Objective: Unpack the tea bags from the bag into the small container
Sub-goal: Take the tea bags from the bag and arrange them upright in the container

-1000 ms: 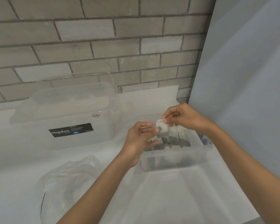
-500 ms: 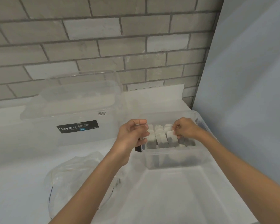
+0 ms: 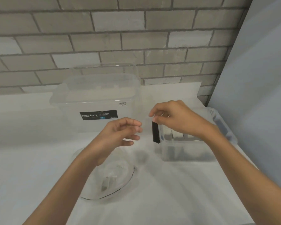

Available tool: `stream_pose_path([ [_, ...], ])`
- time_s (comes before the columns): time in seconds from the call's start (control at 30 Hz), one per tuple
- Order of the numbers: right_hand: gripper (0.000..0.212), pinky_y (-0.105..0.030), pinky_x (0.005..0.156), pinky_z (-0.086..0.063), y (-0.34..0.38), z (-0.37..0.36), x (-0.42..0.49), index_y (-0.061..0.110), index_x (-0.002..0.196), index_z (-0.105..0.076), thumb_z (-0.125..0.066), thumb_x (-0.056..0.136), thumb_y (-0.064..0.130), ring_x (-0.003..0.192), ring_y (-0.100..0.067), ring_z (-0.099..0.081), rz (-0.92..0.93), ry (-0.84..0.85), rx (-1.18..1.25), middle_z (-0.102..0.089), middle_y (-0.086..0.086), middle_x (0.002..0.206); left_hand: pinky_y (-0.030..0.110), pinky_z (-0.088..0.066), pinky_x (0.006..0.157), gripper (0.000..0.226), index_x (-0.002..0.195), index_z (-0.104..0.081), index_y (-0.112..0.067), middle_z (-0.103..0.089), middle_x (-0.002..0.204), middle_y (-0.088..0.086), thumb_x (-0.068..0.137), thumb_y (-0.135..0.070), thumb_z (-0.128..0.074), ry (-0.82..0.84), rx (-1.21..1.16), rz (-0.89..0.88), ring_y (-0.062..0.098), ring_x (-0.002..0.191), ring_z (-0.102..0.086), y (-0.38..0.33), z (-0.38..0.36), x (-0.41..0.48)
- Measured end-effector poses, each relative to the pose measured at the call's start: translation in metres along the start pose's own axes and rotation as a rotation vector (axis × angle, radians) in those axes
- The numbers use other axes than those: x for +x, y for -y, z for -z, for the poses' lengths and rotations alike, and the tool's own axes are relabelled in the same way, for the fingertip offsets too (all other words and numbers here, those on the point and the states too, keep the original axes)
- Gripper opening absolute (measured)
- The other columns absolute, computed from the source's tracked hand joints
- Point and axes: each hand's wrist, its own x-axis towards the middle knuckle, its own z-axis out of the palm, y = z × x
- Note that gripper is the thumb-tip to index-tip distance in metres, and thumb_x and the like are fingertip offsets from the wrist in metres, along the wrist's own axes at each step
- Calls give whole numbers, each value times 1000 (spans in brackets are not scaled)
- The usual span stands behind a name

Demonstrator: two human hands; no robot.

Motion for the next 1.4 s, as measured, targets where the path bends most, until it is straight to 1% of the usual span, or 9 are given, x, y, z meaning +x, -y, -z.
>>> stream_pose_path([
  [0.2, 12, -20, 71, -54, 67, -62, -9, 19, 99, -71, -64, 90, 18, 75, -6, -68, 139, 207, 215, -71, 2, 77, 20, -50, 70, 15, 91, -70, -12, -73, 84, 2, 92, -25, -62, 158, 303, 143, 10, 77, -68, 13, 62, -44],
  [0.3, 14, -12, 68, -51, 83, -96, -10, 16, 99, -71, -61, 90, 12, 73, -3, -66, 133, 312, 237, -72, 1, 78, 20, -54, 67, 12, 95, -70, -11, -73, 86, 4, 92, -16, -60, 216, 525, 229, 11, 77, -69, 47, 74, -46],
  [0.4, 20, -10, 68, -48, 86, -121, -12, 14, 98, -70, -55, 89, 4, 81, -7, -67, 83, 369, 204, -73, -2, 82, 31, -56, 82, 20, 102, -65, -13, -68, 100, 5, 87, -7, -55, 168, 777, 218, 22, 90, -67, 94, 69, -32],
  [0.57, 37, -22, 73, -51, 77, -136, -15, 10, 107, -67, -38, 90, -4, 89, -17, -65, -11, 282, 44, -65, -5, 96, 29, -45, 91, 39, 130, -51, -12, -46, 123, 7, 91, -10, -52, 150, 1086, 109, 23, 108, -54, 137, 45, -19],
  [0.9, 66, -29, 77, -48, 57, -137, -35, 23, 140, -42, -32, 87, -15, 111, -23, -57, -201, 371, -234, -40, -11, 135, 31, -45, 86, 21, 113, -52, -3, -50, 116, 13, 92, -7, -50, 67, 1146, -28, 26, 105, -53, 154, 49, -26],
  [1.1, 62, -34, 82, -53, 59, -131, -29, 27, 135, -46, -34, 86, -8, 95, -20, -61, -177, 335, -144, -45, -8, 125, 39, -53, 71, 8, 90, -52, -14, -63, 81, 7, 90, -14, -60, -144, 718, -5, 25, 70, -62, 124, 66, -31],
  [1.2, 47, -31, 78, -55, 62, -126, -22, 20, 126, -57, -44, 89, -4, 79, -10, -62, -161, 274, -21, -55, -7, 113, 32, -57, 65, 10, 87, -59, -13, -67, 81, 8, 86, -13, -69, -191, 452, -3, 17, 55, -65, 101, 71, -34],
  [1.3, 30, -27, 70, -58, 64, -120, -16, 13, 111, -64, -46, 91, -1, 61, -3, -67, -149, 181, 150, -69, -5, 90, 22, -58, 65, 13, 92, -63, -5, -67, 93, 15, 84, -9, -73, -210, 212, -31, 21, 65, -71, 80, 74, -40],
  [1.4, 18, -27, 71, -58, 64, -111, -14, 11, 99, -67, -53, 92, 2, 67, -18, -72, -146, 100, 375, -73, -10, 76, 19, -56, 70, 14, 93, -63, -2, -66, 93, 13, 84, -7, -73, -197, -9, -59, 25, 77, -73, 67, 68, -44],
])
